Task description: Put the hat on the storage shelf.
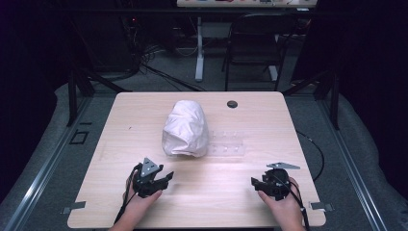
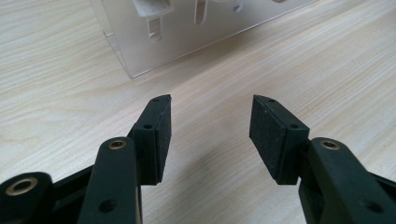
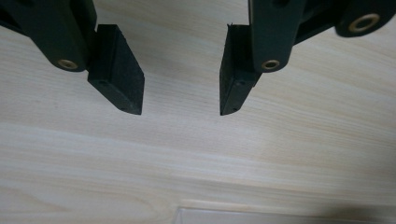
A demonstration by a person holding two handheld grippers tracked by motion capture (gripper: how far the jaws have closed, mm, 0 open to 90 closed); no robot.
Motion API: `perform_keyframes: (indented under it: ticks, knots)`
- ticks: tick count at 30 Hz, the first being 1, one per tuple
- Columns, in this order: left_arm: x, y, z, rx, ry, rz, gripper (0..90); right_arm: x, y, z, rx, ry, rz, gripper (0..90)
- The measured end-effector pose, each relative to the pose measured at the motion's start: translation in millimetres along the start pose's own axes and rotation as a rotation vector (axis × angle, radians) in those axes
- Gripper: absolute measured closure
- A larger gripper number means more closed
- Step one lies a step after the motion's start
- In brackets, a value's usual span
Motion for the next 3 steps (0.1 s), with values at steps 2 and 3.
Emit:
perform_keyframes:
  ticks: [2,3]
  knots:
    - [0.9,1.0,0.5,-0.001,0.001,-0.010,49.3,1.8,-0.4,-5.2,0.053,-0.031,-0.031,48.5]
    - [1.3,1.0,0.9,-0.003,0.004,-0.016,49.3,3.1,-0.4,-10.3,0.104,-0.046,-0.057,46.9]
Point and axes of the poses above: each handheld gripper's, and its own axes: y roughly forward along the jaws, z roughly out of its top, x roughly to its right, the point moved 2 cm from there along y, roughly forward along the jaws, and after that the axes turned 9 degrees about -x, right-handed, at the moved point
